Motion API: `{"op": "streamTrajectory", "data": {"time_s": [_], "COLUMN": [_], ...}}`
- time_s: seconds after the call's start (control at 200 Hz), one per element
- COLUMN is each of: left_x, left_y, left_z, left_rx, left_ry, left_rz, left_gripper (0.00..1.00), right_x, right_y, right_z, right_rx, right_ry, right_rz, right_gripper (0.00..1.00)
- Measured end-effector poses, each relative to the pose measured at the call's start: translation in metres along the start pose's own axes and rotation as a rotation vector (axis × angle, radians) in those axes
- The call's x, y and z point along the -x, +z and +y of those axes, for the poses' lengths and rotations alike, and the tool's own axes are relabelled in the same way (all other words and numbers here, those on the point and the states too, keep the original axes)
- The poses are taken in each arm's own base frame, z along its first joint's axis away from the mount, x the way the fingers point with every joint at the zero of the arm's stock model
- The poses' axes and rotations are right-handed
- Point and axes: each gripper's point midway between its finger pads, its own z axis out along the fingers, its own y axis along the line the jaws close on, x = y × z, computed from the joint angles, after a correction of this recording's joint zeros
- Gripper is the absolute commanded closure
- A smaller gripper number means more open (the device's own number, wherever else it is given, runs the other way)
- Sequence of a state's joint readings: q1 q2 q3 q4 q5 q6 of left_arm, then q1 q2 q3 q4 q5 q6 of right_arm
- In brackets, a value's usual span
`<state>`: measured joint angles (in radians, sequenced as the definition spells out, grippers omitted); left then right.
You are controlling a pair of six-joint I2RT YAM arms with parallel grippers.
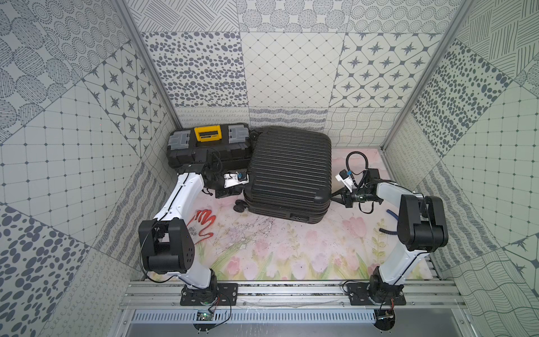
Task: Close the suitcase zippers
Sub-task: Zip the zipper on the suitcase.
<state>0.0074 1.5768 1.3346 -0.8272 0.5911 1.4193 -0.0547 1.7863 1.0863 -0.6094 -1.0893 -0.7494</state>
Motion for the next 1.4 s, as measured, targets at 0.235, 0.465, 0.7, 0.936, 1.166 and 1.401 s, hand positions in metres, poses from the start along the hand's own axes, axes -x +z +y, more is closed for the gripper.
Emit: {"op": "streamTrajectory", "data": {"time_s": [0.235, 0.465, 0.7, 0.936, 1.166, 1.401], "left_x": [0.000, 0.002, 0.012, 0.028, 0.056, 0.094], "left_y": [0.000, -0.001, 0.000, -0.001, 0.002, 0.008], "left_z": [0.000, -0.002, -0.010, -0.034, -0.073, -0.125], "left_rx": [0.001, 0.005, -0.019, -0.100, -0.161, -0.241], "left_ry": [-0.006, -0.057, -0.135, -0.216, -0.279, -0.408], "left_rz": [0.001, 0.018, 0.069, 0.129, 0.198, 0.179], "left_gripper": [1.00, 1.00, 1.00, 1.00, 1.00, 1.00], "right_x": [-0.010, -0.036, -0.038, -0.037, -0.043, -0.035], "right_y": [-0.006, -0.008, -0.004, 0.013, 0.040, 0.092], "right_z": [0.016, 0.062, 0.093, 0.129, 0.146, 0.188], "right_rx": [-0.057, -0.170, -0.216, -0.296, -0.315, -0.181], "right_ry": [-0.016, -0.114, -0.252, -0.403, -0.403, -0.445], "right_rz": [-0.008, 0.032, 0.073, 0.126, 0.190, 0.181], "right_gripper": [1.00, 1.00, 1.00, 1.00, 1.00, 1.00]}}
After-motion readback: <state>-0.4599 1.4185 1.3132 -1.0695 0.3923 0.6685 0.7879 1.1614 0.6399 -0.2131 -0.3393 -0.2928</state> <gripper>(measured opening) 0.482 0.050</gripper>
